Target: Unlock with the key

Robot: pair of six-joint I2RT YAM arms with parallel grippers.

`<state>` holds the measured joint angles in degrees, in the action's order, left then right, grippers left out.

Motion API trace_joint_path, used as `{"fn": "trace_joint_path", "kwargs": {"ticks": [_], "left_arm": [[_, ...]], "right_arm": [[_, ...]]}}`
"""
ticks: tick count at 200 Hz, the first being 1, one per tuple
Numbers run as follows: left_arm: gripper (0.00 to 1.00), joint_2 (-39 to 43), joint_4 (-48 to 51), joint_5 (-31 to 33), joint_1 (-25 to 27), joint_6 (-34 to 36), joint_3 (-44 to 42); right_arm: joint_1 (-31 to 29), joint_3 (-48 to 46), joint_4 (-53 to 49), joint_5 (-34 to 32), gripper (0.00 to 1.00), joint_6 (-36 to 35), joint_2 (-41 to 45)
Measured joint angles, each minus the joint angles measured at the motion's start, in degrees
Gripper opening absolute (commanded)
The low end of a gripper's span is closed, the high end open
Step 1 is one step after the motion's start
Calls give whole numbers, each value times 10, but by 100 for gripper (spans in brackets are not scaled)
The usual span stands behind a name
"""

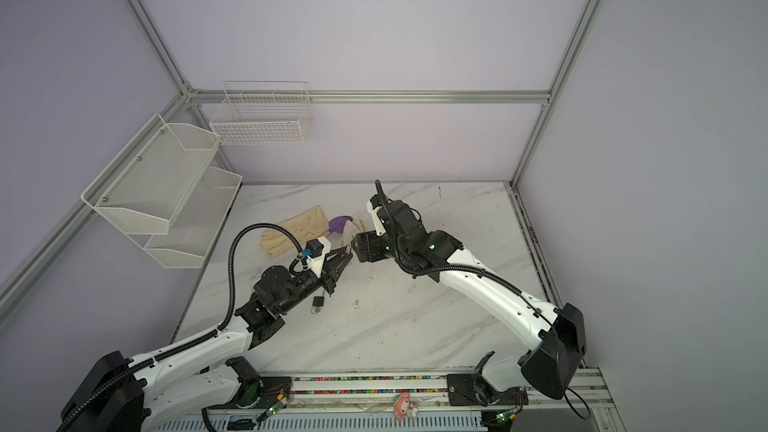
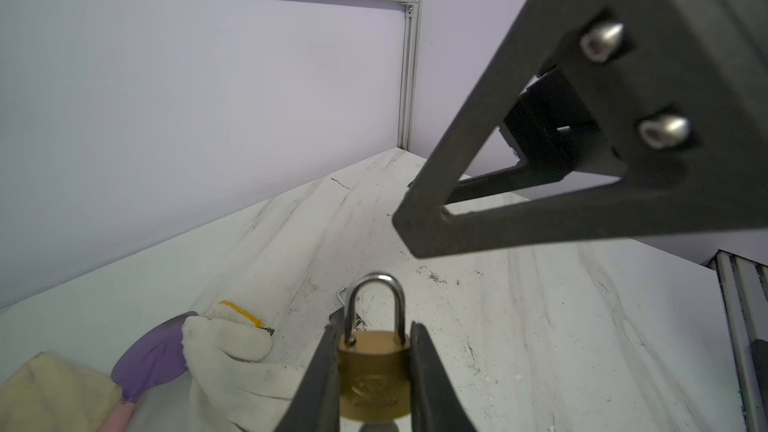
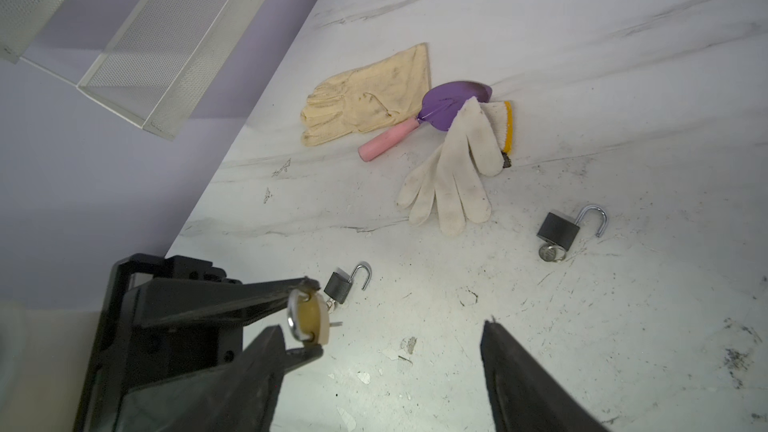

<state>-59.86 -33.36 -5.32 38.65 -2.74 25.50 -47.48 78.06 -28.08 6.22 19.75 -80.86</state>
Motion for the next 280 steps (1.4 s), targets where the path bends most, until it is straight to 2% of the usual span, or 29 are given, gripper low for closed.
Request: {"fn": "trace_joint_path", "kwargs": {"ticks": [92, 280], "left_arm": [[0, -1, -3, -5, 0, 11, 0], [0, -1, 18, -5, 0, 22, 0]], "right_arm": [[-16, 89, -71, -67, 78, -32, -72], [-15, 150, -144, -102, 80, -77, -127]]}}
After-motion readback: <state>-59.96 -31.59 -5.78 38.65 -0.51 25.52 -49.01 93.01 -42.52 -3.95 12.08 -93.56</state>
